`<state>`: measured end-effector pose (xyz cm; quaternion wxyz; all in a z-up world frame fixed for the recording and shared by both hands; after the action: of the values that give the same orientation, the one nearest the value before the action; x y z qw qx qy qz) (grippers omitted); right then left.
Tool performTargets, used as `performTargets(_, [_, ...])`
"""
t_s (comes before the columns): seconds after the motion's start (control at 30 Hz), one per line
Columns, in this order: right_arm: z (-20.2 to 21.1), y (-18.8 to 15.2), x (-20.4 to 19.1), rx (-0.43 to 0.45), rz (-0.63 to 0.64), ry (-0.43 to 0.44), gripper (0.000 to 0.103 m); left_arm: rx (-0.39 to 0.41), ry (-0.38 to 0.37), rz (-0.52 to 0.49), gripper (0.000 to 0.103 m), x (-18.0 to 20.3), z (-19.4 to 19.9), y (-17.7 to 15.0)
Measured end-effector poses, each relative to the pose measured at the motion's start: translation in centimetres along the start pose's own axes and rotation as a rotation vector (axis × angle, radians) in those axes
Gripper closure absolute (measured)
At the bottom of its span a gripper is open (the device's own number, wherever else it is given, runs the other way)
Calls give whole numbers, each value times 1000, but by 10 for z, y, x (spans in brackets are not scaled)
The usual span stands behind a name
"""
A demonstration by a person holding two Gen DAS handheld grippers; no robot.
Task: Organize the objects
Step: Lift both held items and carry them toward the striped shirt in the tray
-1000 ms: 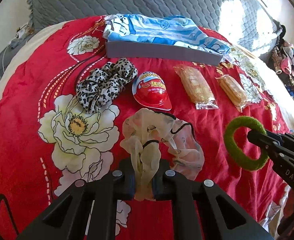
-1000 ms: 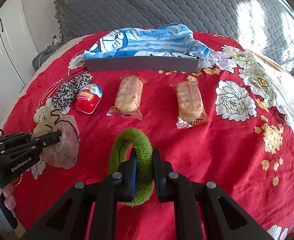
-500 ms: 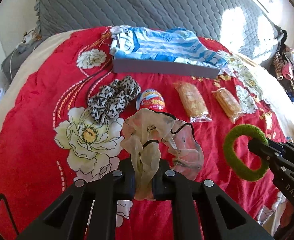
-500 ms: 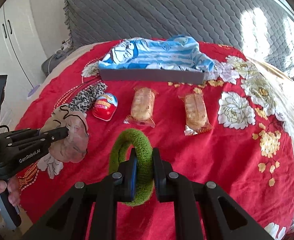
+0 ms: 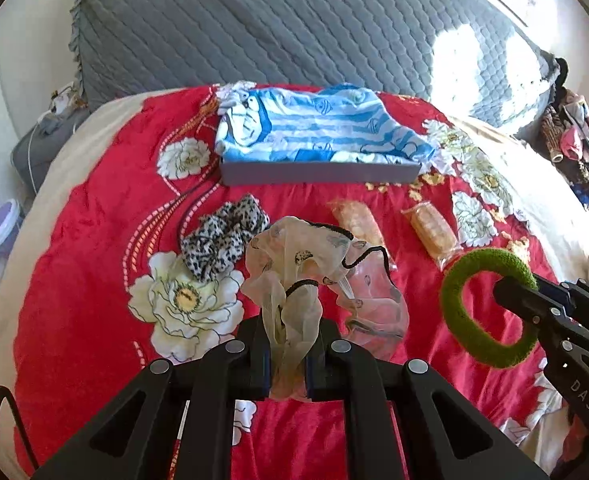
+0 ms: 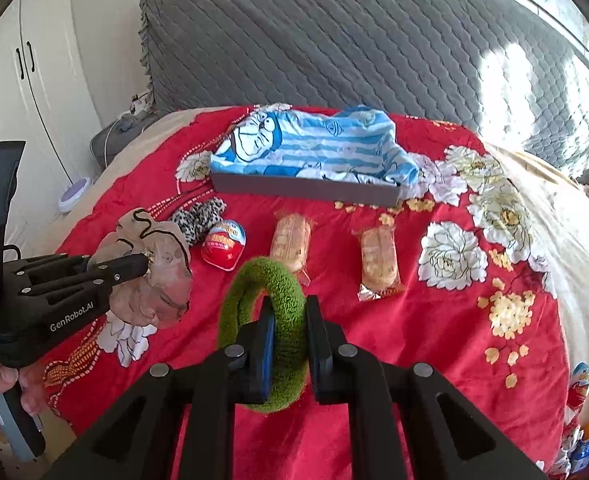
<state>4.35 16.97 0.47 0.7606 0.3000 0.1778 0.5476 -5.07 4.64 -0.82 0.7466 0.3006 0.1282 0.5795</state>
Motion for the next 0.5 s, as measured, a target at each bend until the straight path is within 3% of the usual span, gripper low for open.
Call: performTargets(0.5, [38, 44, 1, 75, 38, -28, 89, 81, 33, -28, 92, 18, 50, 41])
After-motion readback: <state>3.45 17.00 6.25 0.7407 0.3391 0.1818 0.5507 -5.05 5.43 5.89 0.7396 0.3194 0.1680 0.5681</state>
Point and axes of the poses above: each gripper's, at about its wrist camera, not at the fingertips, and z roughly against the way its jaws point, x to its right, y to its top, the point moved 4 cm from there along -z, roughly the way its jaws point, and after that the axes turned 5 degrees about z, right-handed, at the moved point
